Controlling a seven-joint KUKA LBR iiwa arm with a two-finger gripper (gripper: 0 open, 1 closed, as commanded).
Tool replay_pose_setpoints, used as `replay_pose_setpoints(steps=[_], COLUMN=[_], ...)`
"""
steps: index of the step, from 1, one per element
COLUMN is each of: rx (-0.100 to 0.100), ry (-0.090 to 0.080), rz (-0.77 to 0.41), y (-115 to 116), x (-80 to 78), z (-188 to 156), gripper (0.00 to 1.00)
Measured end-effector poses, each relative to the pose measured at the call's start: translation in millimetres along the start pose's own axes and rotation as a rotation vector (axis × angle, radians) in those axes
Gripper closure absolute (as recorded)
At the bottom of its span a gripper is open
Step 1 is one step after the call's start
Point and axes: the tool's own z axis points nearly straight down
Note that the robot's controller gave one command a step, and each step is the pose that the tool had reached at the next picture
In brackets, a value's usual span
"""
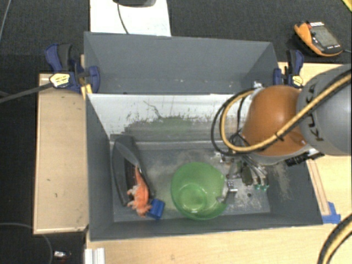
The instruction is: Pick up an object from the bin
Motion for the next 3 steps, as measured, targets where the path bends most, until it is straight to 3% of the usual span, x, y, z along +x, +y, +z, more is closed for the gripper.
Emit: replay_pose_setpoints(steps=[1, 2, 3], rx=[0.000, 0.002, 0.003], ry=[-0.006, -0.017, -0.027], rz=[0.000, -0.303, -0.208], y=[0, 36, -27], x=[-1.7, -45.2, -6.6], z=[-3, 51, 48], gripper=[0.00, 0.00, 0.00])
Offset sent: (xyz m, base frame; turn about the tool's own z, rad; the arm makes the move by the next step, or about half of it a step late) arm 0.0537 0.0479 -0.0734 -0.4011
